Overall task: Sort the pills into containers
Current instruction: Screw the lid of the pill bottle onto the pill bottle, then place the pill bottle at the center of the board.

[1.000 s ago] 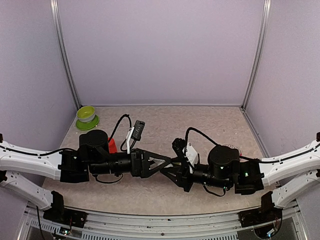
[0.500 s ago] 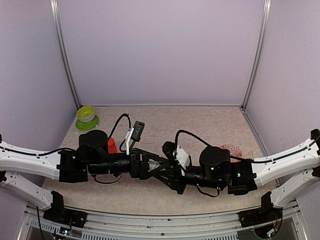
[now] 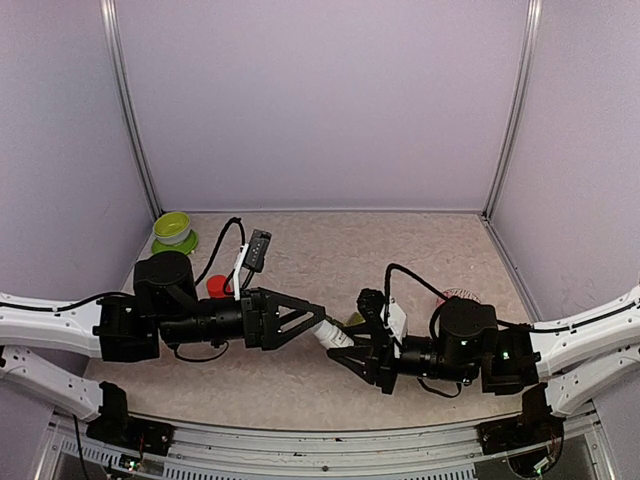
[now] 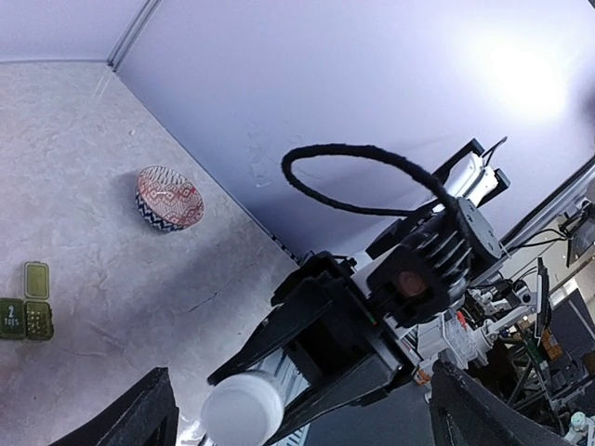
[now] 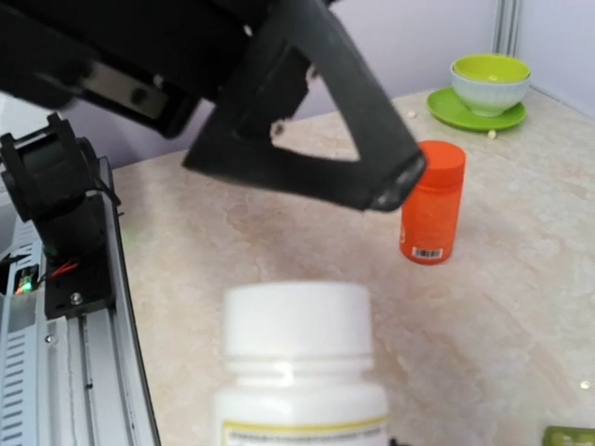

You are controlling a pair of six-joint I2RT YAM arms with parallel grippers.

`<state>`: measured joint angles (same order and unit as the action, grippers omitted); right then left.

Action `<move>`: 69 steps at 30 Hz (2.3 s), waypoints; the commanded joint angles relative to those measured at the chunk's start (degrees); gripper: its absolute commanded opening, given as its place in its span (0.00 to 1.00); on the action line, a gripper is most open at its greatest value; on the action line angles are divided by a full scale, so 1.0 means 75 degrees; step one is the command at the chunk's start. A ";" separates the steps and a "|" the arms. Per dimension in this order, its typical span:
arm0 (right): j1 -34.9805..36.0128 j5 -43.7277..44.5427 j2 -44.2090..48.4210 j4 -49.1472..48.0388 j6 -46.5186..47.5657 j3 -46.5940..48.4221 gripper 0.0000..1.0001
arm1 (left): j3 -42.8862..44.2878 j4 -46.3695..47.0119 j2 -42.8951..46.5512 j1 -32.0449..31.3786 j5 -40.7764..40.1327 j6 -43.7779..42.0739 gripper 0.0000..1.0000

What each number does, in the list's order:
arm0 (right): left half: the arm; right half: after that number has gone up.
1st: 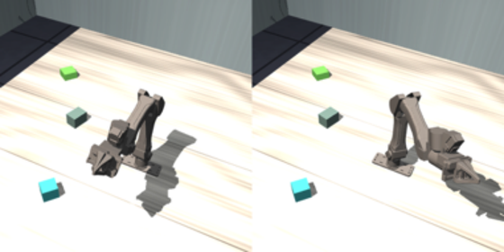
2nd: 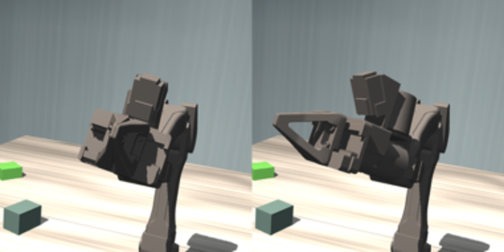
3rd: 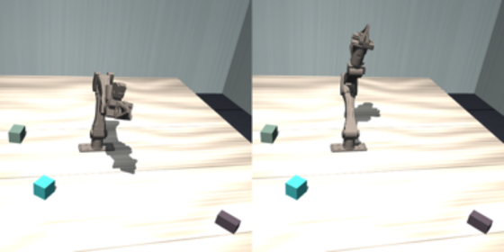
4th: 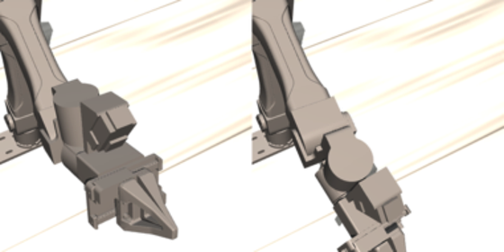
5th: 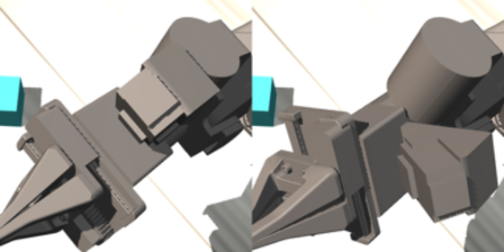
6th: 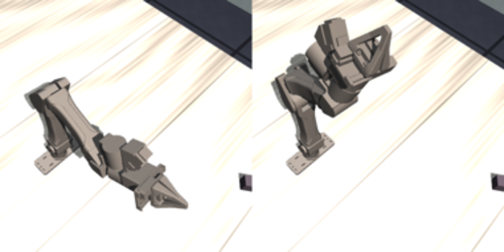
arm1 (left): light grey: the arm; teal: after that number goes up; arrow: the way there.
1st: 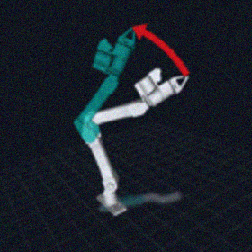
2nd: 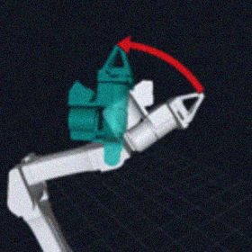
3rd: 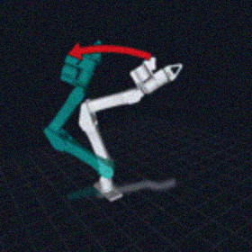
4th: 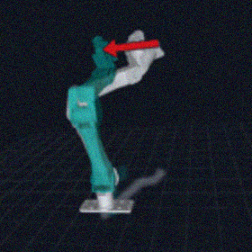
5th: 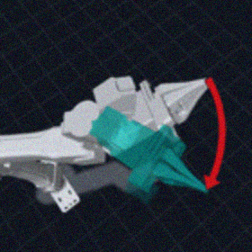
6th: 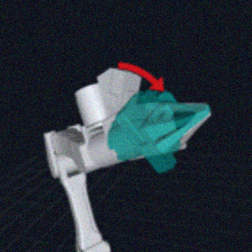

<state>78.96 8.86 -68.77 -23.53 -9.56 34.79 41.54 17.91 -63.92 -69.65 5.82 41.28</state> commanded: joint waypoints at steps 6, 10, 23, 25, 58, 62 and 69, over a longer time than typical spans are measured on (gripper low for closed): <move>0.0036 -0.0166 0.0714 -0.0597 0.0508 -0.0525 0.21 | 0.0397 -0.0636 -0.0385 0.0225 0.0574 0.0029 0.90; 0.0042 -0.0434 0.0568 -0.0708 0.0572 -0.0513 0.21 | 0.0440 -0.0362 -0.0565 0.0230 0.0815 0.0006 0.80; 0.0037 -0.0209 0.0318 -0.0767 0.0451 -0.0486 0.20 | 0.0617 -0.0464 -0.0760 0.0141 0.1115 -0.0225 0.64; 0.0041 -0.0164 0.0271 -0.0724 0.0404 -0.0448 0.20 | 0.0744 -0.0730 -0.0826 0.0049 0.0956 -0.0352 0.57; 0.0041 0.0047 0.0426 -0.0759 0.0373 -0.0526 0.20 | 0.0895 -0.1029 -0.1006 -0.0088 0.0703 -0.0504 0.33; 0.0037 0.0053 0.0404 -0.0749 0.0361 -0.0519 0.21 | 0.0906 -0.1076 -0.1010 -0.0088 0.0615 -0.0532 0.23; 0.0042 0.0332 0.0387 -0.0616 0.0298 -0.0486 0.66 | 0.0938 -0.1208 -0.0920 -0.0065 0.0369 -0.0566 0.22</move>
<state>78.98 8.88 -66.43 -27.77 -6.63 31.00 46.46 9.74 -71.55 -69.87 10.04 38.04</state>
